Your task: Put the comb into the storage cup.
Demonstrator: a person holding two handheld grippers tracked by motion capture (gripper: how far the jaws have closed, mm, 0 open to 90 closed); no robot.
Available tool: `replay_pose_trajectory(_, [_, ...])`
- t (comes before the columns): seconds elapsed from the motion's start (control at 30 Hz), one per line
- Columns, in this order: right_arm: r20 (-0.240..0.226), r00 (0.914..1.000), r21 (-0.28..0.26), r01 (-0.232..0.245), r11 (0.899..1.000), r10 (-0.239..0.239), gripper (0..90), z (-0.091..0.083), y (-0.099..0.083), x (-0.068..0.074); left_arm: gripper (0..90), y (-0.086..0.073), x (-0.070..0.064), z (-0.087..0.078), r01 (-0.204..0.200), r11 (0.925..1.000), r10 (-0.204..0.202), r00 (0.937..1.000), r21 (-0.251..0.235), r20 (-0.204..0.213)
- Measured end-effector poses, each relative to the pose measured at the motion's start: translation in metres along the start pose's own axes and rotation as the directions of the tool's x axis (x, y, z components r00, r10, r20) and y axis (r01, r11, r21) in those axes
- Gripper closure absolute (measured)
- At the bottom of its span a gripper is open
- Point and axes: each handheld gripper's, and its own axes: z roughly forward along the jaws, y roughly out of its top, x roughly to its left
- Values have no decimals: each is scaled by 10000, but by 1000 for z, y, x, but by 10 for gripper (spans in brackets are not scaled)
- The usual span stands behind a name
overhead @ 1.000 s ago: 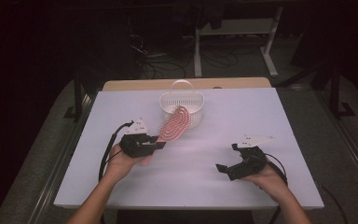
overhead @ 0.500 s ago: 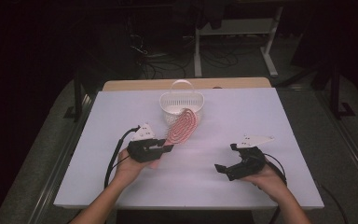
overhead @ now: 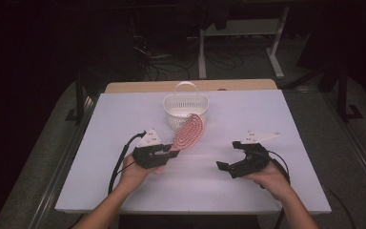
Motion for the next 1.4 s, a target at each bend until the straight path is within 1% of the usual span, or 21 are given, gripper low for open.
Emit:
replay_pose_trajectory(0.07, [-77,9999,-61,-67,10000,67,0,1,4,-1,706,0,1,-1,-3,10000,3,10000,-56,-37])
replay_pose_trajectory(0.2, [-147,9999,-142,-8,9999,6,0,4,11,-1,707,0,3,-3,85,9999,-86,9999,-132,-73])
replay_pose_trajectory(0.33, [-236,9997,-226,-75,9997,70,0,9,21,-2,707,0,5,-5,136,9998,-138,9998,-172,-114])
replay_pose_trajectory(0.5, [-350,9993,-207,-129,9997,122,0,16,33,-3,707,0,6,-7,156,9997,-158,9998,-177,-136])
replay_pose_trajectory(0.63, [-501,9987,-244,14,9997,-26,0,21,39,-3,707,-1,7,-7,156,9998,-158,9998,-154,-149])
replay_pose_trajectory(0.83, [-623,9981,-312,10,9995,-30,0,25,46,-5,707,-1,6,-6,149,9998,-151,9998,-135,-137])
replay_pose_trajectory(0.97, [-897,9960,-403,-27,9992,-10,0,28,53,-5,707,-1,6,-6,132,9998,-134,9998,-122,-166])
replay_pose_trajectory(1.17, [-1063,9942,-489,95,9988,-147,0,32,64,-6,707,-1,6,-6,109,9999,-112,9997,-131,-198])
replay_pose_trajectory(1.4, [-1239,9920,-713,167,9973,-255,0,39,74,-7,707,-1,7,-6,106,9999,-110,9996,-131,-264])
